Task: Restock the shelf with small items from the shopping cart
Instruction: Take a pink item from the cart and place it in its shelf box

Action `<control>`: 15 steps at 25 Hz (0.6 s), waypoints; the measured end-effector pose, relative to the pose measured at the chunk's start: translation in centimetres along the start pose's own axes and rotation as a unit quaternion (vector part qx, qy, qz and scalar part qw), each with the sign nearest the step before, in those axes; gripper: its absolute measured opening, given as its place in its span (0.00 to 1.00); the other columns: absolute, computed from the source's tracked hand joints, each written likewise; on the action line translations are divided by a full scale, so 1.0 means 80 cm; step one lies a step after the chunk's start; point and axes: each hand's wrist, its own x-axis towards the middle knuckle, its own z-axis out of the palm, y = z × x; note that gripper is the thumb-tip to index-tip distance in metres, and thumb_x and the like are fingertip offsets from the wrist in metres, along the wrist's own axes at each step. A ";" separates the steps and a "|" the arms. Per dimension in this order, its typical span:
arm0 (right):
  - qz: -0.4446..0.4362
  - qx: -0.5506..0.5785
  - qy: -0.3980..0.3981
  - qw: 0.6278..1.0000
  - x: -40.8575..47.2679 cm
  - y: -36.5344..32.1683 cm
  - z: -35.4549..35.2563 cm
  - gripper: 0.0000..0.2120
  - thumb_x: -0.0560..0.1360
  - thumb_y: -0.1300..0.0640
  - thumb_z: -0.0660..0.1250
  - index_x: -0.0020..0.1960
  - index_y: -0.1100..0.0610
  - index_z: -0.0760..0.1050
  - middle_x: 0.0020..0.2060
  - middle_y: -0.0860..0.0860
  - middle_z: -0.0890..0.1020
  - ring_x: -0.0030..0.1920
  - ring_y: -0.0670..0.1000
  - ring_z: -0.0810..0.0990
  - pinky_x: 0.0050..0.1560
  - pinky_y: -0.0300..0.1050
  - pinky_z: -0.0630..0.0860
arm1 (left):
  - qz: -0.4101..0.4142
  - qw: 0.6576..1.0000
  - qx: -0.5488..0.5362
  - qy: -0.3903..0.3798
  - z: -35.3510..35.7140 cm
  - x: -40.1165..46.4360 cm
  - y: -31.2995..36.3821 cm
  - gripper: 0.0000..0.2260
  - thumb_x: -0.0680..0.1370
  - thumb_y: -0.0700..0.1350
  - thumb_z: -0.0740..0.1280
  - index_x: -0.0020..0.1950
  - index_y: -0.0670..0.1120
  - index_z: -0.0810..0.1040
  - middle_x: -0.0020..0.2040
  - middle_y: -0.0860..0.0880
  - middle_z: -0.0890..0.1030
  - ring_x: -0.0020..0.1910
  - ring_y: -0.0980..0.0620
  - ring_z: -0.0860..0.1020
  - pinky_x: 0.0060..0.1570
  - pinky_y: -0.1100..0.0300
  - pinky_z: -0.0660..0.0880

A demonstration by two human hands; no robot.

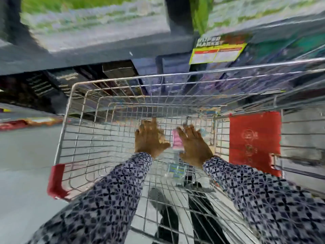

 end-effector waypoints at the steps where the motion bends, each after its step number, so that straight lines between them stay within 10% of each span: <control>1: -0.004 0.002 -0.001 1.000 0.005 0.002 0.011 0.52 0.72 0.50 0.73 0.83 0.50 0.40 0.83 0.55 0.42 0.83 0.61 0.42 0.81 0.62 0.50 | 0.006 1.000 -0.004 0.002 0.004 0.005 -0.007 0.55 0.67 0.65 0.76 0.84 0.49 0.49 0.78 0.37 0.68 0.74 0.35 0.69 0.71 0.39 0.72; 8: 0.000 -0.013 0.016 1.000 0.036 -0.007 0.027 0.49 0.72 0.63 0.72 0.83 0.56 0.45 0.83 0.58 0.47 0.83 0.63 0.47 0.81 0.58 0.58 | 0.129 0.986 0.106 0.008 -0.012 0.012 -0.072 0.52 0.71 0.53 0.76 0.86 0.46 0.47 0.86 0.36 0.51 0.85 0.35 0.50 0.83 0.36 0.49; 15: 0.041 -0.012 0.069 0.997 0.035 -0.010 0.048 0.47 0.70 0.75 0.65 0.82 0.55 0.48 0.83 0.57 0.52 0.82 0.65 0.52 0.73 0.62 0.71 | 0.170 0.978 0.115 -0.031 0.046 0.015 -0.033 0.45 0.78 0.49 0.73 0.85 0.42 0.48 0.87 0.42 0.52 0.86 0.41 0.51 0.84 0.46 0.56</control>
